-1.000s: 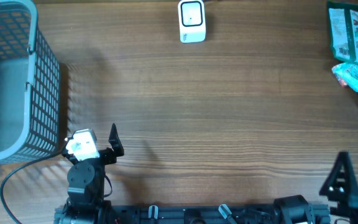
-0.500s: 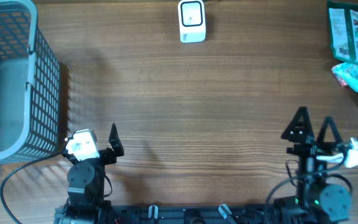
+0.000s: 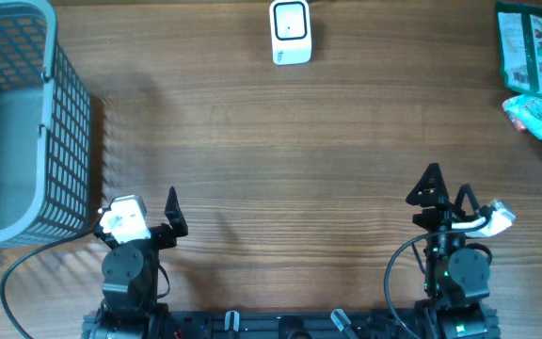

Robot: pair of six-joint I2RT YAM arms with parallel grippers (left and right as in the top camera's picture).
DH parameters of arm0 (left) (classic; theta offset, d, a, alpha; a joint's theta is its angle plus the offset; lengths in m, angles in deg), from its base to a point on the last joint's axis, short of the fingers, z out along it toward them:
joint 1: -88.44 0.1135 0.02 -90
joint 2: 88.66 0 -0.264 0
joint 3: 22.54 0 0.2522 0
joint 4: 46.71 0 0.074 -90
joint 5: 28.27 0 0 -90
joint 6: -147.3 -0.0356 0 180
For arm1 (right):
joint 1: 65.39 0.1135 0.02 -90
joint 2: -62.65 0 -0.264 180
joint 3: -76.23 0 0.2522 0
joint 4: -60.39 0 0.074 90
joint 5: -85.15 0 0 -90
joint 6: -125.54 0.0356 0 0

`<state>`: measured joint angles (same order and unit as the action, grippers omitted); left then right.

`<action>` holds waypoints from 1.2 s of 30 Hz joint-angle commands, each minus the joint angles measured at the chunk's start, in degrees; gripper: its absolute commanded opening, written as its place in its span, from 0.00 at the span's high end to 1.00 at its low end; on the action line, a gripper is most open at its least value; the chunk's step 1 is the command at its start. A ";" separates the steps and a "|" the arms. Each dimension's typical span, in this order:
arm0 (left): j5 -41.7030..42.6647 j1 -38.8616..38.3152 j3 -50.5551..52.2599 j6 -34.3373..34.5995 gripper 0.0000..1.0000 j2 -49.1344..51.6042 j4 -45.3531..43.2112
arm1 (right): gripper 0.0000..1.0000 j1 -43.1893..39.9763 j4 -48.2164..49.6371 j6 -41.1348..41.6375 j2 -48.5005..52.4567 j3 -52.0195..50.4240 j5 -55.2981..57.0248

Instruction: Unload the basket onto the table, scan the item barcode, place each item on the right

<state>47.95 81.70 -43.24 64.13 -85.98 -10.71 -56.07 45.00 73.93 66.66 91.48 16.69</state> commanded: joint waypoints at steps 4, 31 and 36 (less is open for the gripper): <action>0.24 -0.15 0.26 0.94 0.00 -0.42 -0.22 | 0.00 0.02 0.26 0.79 0.66 0.20 1.11; 0.24 -0.15 0.26 0.94 0.00 -0.42 -0.22 | 0.00 -4.42 0.76 -5.86 -3.74 0.09 8.09; 0.24 -0.15 0.26 0.94 0.00 -0.42 -0.22 | 0.00 -4.42 0.94 -28.35 -3.74 0.09 1.60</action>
<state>47.95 81.70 -43.24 64.11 -85.98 -10.71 -60.25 45.48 60.16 63.75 91.48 21.98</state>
